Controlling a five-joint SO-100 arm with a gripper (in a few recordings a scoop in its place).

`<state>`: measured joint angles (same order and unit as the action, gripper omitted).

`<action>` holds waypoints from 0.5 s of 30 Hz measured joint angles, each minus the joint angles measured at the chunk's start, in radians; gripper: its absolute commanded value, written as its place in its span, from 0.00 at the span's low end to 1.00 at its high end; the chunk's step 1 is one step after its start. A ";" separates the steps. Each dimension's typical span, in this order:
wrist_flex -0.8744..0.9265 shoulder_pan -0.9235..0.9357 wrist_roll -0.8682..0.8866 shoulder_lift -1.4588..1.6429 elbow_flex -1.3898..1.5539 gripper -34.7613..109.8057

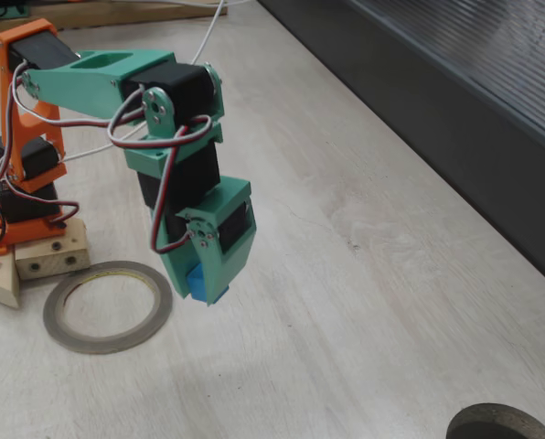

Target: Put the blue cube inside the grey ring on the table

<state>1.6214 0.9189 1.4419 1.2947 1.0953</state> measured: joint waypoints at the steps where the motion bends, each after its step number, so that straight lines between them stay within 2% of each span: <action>1: 0.000 0.000 0.000 0.000 0.008 0.29; 15: 0.000 0.000 0.000 0.204 0.285 0.29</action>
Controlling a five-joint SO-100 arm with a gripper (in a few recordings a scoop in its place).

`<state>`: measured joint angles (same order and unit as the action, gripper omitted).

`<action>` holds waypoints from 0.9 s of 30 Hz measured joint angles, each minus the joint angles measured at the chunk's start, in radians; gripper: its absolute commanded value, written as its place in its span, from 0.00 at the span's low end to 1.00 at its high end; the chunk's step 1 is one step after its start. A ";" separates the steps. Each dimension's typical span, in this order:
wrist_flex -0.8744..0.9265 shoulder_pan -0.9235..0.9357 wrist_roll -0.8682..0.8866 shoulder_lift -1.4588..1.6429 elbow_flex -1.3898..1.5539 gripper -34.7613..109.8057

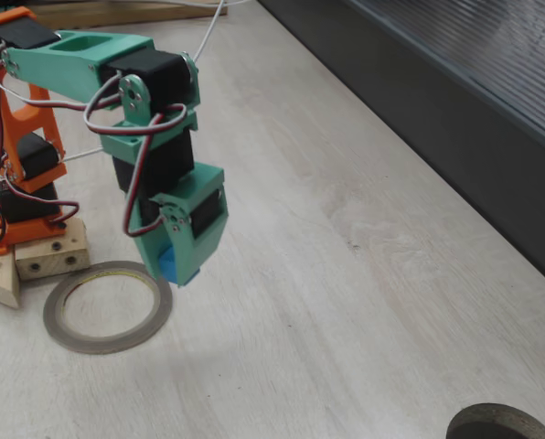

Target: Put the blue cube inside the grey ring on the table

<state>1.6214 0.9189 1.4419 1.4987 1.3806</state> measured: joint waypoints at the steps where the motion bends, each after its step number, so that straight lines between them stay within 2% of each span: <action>1: 0.000 0.000 0.000 0.012 0.017 0.29; 12: -0.008 0.002 0.000 0.164 0.272 0.29; 18: -0.008 0.112 0.000 0.258 0.397 0.29; 27: -0.009 0.143 0.000 0.370 0.592 0.29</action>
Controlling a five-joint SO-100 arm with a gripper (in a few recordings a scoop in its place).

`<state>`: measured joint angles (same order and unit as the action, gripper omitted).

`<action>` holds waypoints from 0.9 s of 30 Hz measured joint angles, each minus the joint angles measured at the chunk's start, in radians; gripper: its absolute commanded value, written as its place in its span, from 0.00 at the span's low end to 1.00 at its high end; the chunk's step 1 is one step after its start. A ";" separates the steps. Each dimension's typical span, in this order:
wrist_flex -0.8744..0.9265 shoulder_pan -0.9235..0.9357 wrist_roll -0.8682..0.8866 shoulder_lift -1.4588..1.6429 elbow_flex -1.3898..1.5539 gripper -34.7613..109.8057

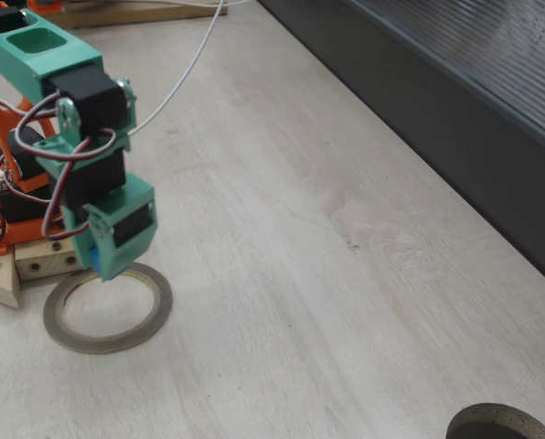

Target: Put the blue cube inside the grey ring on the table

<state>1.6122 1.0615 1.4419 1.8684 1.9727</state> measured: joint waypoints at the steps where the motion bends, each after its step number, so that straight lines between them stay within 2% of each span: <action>1: 0.000 0.000 0.000 0.009 0.017 0.29; 13: -0.002 0.000 0.000 0.112 0.239 0.29; 27: -0.267 0.000 0.000 0.114 0.365 0.29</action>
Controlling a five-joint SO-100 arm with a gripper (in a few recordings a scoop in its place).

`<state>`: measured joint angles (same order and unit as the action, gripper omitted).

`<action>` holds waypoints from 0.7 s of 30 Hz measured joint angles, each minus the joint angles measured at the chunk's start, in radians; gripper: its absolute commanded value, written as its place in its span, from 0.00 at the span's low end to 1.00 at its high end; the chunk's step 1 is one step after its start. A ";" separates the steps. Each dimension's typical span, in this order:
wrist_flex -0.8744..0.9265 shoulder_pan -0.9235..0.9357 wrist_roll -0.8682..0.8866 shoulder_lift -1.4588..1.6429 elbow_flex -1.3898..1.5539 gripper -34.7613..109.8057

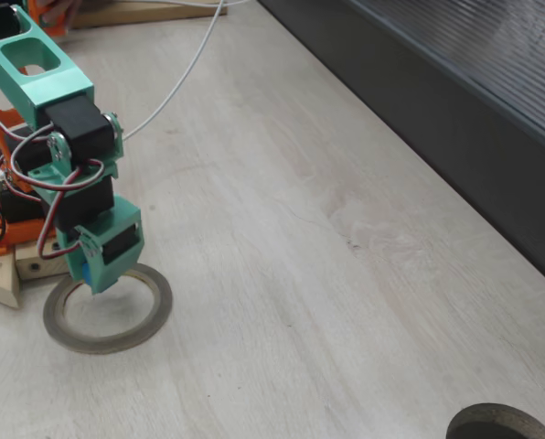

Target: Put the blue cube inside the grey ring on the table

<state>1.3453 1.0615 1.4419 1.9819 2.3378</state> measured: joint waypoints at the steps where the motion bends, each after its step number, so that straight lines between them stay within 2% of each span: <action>1: -0.012 0.000 0.000 0.000 0.000 0.29; 21: -0.044 0.000 0.000 0.000 0.000 0.29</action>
<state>1.3008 1.0615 1.4419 1.9819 2.3378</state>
